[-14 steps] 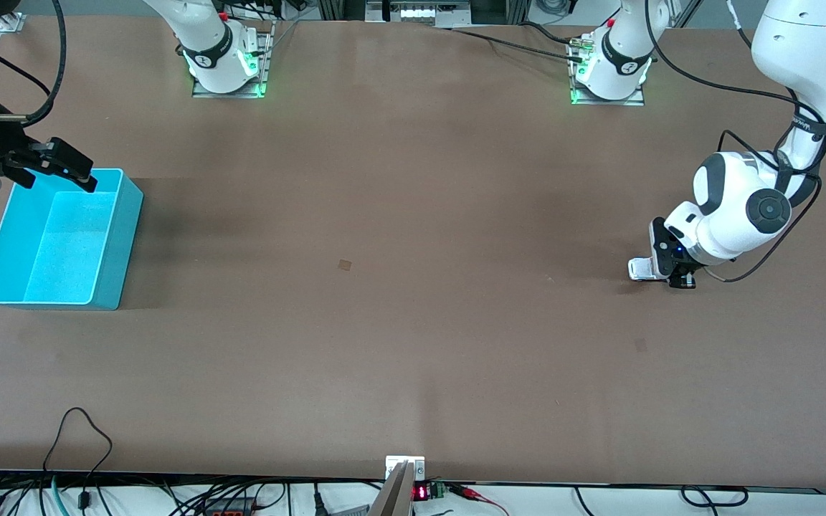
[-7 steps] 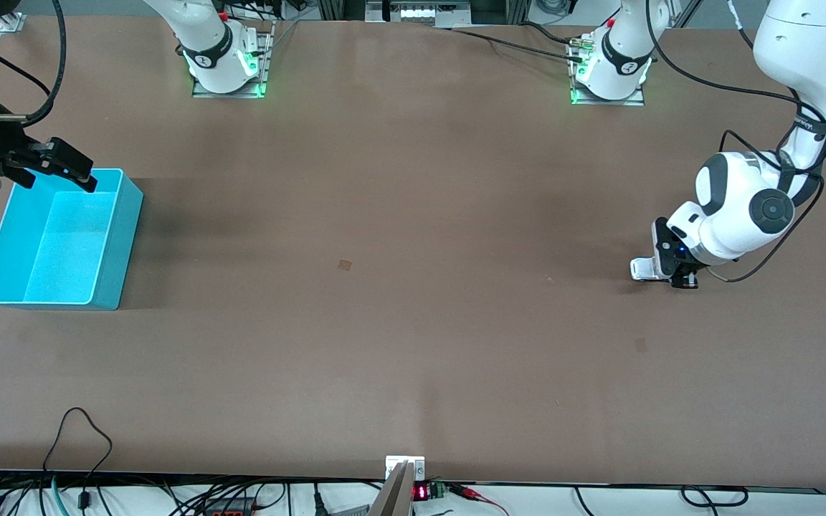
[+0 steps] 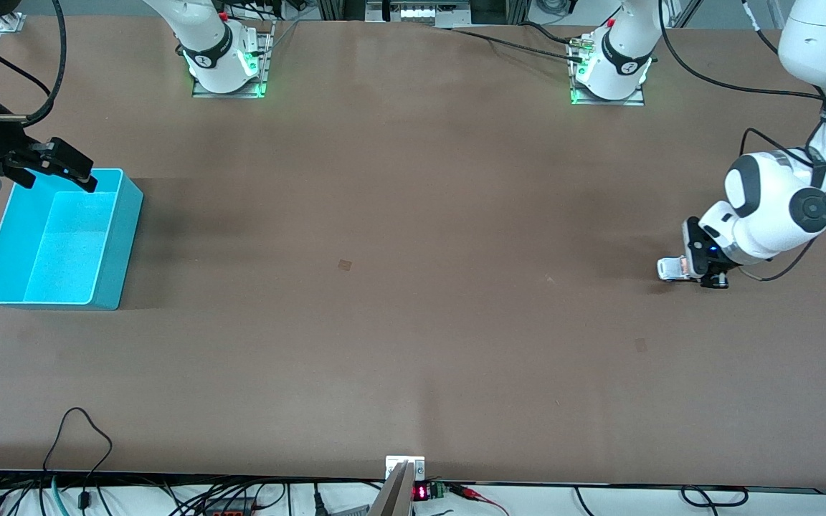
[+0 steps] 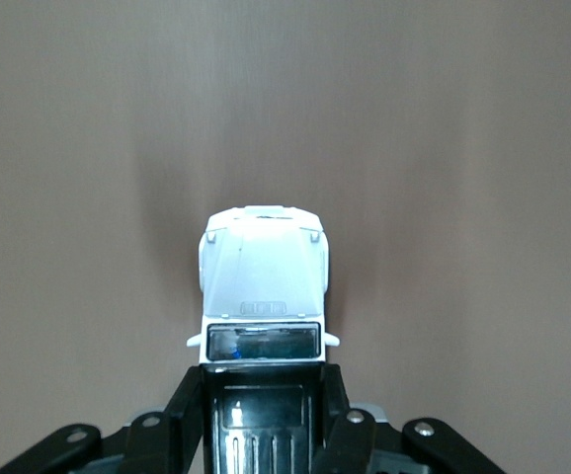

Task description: Wind and store white jeep toy

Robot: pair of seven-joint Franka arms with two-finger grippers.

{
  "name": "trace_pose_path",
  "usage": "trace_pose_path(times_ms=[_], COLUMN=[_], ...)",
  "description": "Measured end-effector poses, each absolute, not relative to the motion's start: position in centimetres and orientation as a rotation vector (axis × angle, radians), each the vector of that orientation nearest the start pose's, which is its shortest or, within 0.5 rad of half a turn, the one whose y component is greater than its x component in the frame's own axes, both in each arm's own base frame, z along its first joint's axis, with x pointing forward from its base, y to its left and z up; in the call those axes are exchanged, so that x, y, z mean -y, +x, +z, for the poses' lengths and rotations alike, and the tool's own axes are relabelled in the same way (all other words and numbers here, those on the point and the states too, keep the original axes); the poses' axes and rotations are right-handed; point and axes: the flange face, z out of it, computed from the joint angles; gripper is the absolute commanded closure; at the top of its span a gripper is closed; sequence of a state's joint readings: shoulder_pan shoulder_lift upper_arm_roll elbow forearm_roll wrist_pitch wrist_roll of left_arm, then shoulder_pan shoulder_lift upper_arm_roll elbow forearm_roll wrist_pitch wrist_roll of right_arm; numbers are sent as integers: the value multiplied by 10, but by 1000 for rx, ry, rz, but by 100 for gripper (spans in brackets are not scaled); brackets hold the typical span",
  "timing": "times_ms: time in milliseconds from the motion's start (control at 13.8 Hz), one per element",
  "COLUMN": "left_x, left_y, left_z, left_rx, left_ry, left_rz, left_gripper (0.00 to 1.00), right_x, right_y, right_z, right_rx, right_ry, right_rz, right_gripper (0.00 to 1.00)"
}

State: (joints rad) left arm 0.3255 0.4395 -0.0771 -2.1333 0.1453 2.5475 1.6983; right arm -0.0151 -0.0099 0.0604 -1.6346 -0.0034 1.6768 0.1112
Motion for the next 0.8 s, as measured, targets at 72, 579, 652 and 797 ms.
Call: trace_pose_path(times_ms=[72, 579, 652, 797], left_x=[-149, -189, -192, -195], left_y=[553, 551, 551, 551], left_z=[196, 196, 196, 196], left_rx=[-2210, -2190, -2187, -2183], left_ry=[-2215, -2218, -2218, -2221], left_rz=[82, 87, 88, 89], left_gripper=[96, 96, 96, 96], right_x=[-25, -25, -25, -25], right_y=[560, 560, 560, 560], right_z=[609, 609, 609, 609], right_rx=[-103, -103, -103, -103], right_ry=[-3139, -3139, -3139, -3139], right_rz=[-82, -81, -81, -81], right_gripper=[0, 0, 0, 0])
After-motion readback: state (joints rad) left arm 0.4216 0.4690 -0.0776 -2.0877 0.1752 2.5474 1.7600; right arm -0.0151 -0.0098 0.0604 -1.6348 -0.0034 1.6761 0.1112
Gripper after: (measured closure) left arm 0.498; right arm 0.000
